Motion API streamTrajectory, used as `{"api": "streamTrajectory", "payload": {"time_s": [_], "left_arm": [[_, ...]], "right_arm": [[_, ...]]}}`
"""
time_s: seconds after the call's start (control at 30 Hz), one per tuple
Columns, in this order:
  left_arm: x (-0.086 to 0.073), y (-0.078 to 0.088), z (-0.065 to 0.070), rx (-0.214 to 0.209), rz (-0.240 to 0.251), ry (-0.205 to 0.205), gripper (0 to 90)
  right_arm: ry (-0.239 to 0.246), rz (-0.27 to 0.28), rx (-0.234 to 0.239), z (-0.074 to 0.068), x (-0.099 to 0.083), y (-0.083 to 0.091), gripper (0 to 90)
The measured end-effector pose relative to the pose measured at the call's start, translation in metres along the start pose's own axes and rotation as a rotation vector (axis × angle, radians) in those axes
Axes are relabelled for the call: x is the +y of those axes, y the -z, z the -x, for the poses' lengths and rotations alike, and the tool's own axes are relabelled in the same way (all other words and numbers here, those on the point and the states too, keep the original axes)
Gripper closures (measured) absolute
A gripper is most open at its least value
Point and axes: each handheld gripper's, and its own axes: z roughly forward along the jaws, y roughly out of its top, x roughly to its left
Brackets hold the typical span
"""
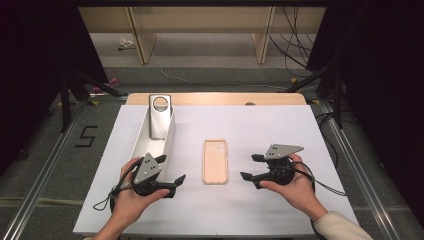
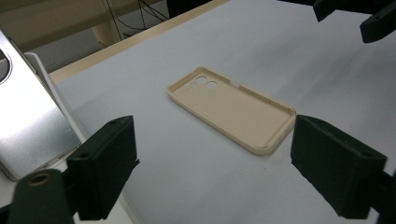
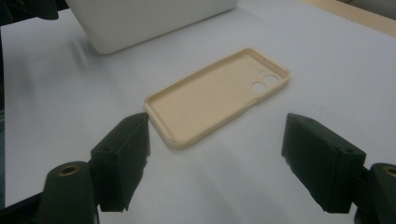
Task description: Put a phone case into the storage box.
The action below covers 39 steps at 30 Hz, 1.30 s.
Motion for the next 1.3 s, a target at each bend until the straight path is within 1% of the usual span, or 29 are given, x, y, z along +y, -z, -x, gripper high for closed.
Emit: {"api": "streamTrajectory", "payload": {"time_s": [0.03,0.2,0.27,0.4,0.57,0.63,0.7,0.8,0.97,1.0,1.07,1.17,1.2,1.23,1.3], "left_arm": [[0.002,-0.001,0.002,-0.010,-0.016,-0.018,15.2],[0.012,-0.008,0.013,-0.061,-0.042,-0.068,15.3],[0.017,-0.012,0.016,-0.080,-0.063,-0.093,15.3],[0.025,-0.022,0.020,-0.110,-0.113,-0.155,15.7],[0.031,-0.040,0.027,-0.164,-0.191,-0.232,16.5],[0.033,-0.048,0.031,-0.193,-0.222,-0.271,16.6],[0.035,-0.056,0.035,-0.209,-0.244,-0.295,16.8],[0.037,-0.067,0.039,-0.218,-0.271,-0.330,17.1],[0.038,-0.081,0.040,-0.232,-0.307,-0.362,18.6],[0.038,-0.084,0.041,-0.224,-0.315,-0.375,18.9],[0.038,-0.089,0.041,-0.227,-0.341,-0.403,19.5],[0.036,-0.097,0.042,-0.234,-0.371,-0.430,19.8],[0.035,-0.098,0.042,-0.233,-0.373,-0.432,19.8],[0.035,-0.101,0.042,-0.243,-0.389,-0.446,19.8],[0.034,-0.104,0.042,-0.243,-0.392,-0.451,20.1]], "right_arm": [[-0.001,0.005,-0.002,0.000,-0.001,0.002,24.0],[0.000,0.035,-0.009,0.000,-0.003,0.012,22.8],[-0.007,0.042,-0.013,0.001,-0.004,0.016,22.4],[-0.023,0.053,-0.024,0.002,-0.008,0.021,21.7],[-0.028,0.060,-0.029,0.002,-0.010,0.026,21.2],[-0.035,0.066,-0.030,0.002,-0.011,0.027,20.7],[-0.036,0.072,-0.029,0.001,-0.012,0.028,20.1],[-0.040,0.078,-0.035,0.002,-0.013,0.030,19.8],[-0.045,0.084,-0.041,0.002,-0.014,0.033,19.7],[-0.046,0.084,-0.040,0.002,-0.015,0.033,19.7],[-0.047,0.084,-0.041,0.002,-0.015,0.034,19.6],[-0.049,0.084,-0.043,0.003,-0.015,0.035,19.5],[-0.050,0.089,-0.043,0.003,-0.016,0.035,19.5],[-0.052,0.090,-0.043,0.004,-0.016,0.035,19.5],[-0.055,0.092,-0.046,0.004,-0.016,0.036,19.5]]}}
